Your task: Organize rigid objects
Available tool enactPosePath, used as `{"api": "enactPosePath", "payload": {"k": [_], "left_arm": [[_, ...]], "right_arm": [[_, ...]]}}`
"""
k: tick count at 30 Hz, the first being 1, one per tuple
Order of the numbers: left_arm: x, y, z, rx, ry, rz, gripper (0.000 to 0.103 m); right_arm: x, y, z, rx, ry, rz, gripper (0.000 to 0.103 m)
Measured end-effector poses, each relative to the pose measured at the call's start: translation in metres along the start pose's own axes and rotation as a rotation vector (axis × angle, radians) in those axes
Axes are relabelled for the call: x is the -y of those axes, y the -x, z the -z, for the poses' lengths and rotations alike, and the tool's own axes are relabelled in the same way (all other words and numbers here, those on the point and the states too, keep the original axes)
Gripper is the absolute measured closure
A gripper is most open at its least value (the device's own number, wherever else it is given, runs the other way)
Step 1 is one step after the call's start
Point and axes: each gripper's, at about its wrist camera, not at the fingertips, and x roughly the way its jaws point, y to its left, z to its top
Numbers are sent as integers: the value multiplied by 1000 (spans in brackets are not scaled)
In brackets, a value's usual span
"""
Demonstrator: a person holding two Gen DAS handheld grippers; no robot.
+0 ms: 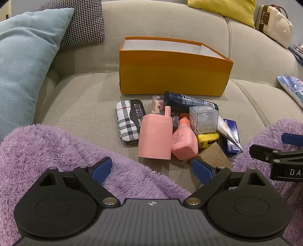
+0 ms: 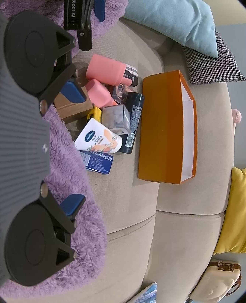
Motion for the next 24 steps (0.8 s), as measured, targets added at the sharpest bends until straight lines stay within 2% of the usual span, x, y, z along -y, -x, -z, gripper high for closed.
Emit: {"api": "enactPosePath", "payload": {"k": [24], "left_arm": [[0,0,0,0,0,1,0]], "right_arm": [[0,0,0,-1,-4,1,1]]}}
